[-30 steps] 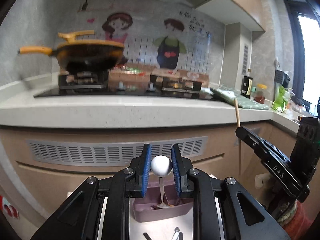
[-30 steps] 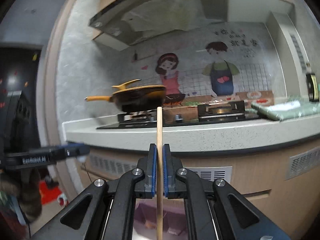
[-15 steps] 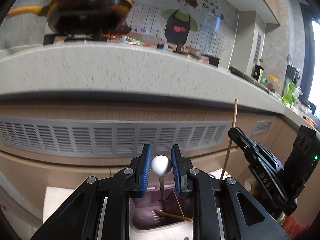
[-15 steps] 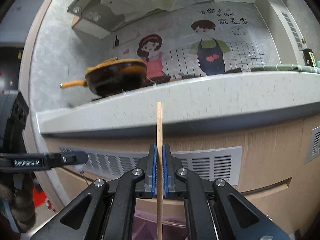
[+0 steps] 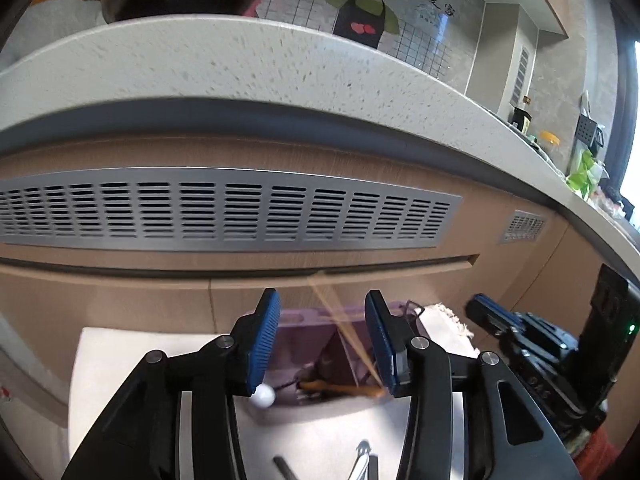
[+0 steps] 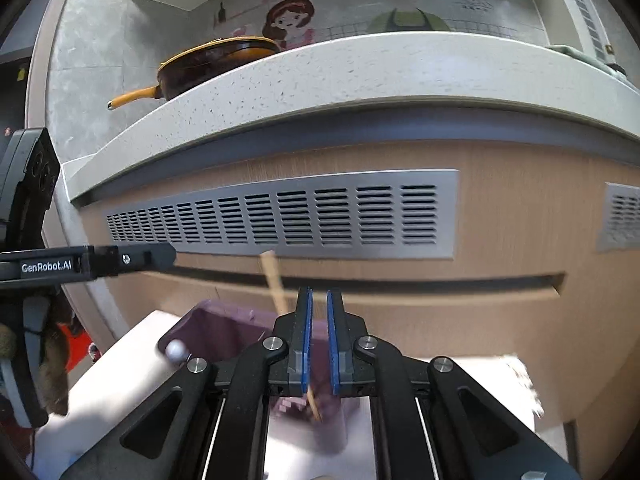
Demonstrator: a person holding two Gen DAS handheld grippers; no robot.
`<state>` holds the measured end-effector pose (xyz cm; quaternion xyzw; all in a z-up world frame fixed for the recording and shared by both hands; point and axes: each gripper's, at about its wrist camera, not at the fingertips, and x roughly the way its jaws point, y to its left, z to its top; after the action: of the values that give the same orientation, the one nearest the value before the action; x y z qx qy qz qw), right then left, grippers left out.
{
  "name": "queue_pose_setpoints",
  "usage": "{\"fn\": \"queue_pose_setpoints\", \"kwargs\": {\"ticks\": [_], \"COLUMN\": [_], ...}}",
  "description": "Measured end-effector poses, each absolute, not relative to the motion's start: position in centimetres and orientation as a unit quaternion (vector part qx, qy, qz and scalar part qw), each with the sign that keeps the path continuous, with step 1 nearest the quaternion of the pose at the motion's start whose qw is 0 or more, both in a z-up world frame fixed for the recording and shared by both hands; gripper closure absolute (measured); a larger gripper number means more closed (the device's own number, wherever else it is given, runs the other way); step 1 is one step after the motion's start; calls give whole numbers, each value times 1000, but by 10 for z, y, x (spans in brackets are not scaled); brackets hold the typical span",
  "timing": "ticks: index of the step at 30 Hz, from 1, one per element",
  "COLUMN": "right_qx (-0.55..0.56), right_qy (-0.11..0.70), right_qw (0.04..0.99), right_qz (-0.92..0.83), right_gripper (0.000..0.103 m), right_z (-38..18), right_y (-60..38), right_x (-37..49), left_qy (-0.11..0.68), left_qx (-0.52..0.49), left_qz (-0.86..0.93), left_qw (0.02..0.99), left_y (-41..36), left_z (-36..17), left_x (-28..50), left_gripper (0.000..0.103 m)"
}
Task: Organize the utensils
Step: 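Carry both held utensils over the maroon holder and drop them in, then grasp the blue plastic spoon with the left tool while the right tool grasps a metal spoon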
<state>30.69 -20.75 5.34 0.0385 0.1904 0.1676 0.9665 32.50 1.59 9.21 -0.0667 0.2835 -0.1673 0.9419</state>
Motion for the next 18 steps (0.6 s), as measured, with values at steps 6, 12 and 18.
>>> {"fn": "queue_pose_setpoints", "kwargs": {"ticks": [6,12,18], "right_qx": [19,-2,-14], "right_qy": [235,310,390], "right_qw": [957,932,892], "right_qz": [166,188,230], "right_gripper": [90,90,90], "right_z": [50,19,-25], "right_y": [-209,-192,-161], "right_x": [265,226,201], "left_qy": [304,341,372], "left_qx": [-55,-68,-72], "left_qz": [-130,-99,-76], "left_qw": [942,932,922], "left_y": [32,50,77], "left_z": [74,37,0], "left_x": [278,236,192], "left_gripper": [57,57,57]}}
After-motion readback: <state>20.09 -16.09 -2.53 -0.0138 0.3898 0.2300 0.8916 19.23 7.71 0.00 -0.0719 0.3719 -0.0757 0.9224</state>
